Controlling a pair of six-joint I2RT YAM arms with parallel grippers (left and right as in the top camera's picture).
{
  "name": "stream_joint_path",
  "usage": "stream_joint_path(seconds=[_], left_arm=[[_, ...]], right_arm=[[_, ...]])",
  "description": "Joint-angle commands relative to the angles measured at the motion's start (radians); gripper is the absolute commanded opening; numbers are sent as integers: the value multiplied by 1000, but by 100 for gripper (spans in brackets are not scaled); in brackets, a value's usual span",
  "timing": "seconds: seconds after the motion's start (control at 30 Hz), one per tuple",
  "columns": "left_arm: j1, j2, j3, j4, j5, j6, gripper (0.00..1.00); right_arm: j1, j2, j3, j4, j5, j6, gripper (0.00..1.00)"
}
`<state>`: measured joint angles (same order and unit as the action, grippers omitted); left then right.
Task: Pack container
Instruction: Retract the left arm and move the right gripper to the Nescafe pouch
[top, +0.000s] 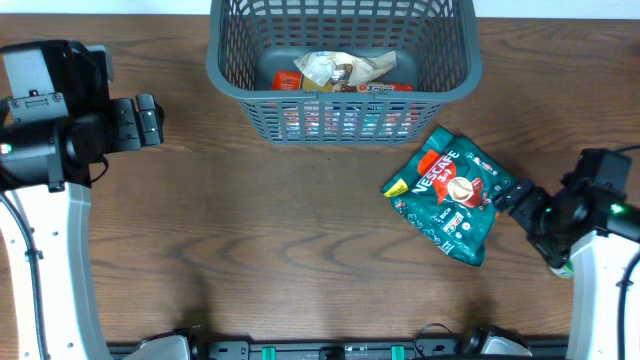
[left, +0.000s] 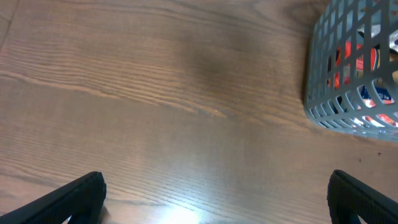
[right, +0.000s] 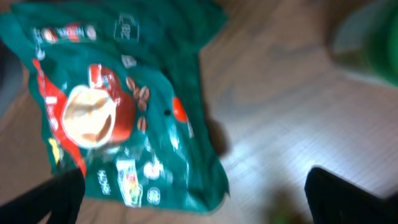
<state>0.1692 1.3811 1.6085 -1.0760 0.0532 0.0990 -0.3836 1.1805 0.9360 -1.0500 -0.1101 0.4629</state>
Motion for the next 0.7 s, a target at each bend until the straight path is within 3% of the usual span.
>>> stream_joint_path(seconds=[0.0,0.67], left_arm=[[2,-3,0,-4,13,21,99],[2,-3,0,-3,13,39,99]], right_arm=[[5,-8,-92,110,-63,-52,99],[6,199,-336,670,-198,-69,99]])
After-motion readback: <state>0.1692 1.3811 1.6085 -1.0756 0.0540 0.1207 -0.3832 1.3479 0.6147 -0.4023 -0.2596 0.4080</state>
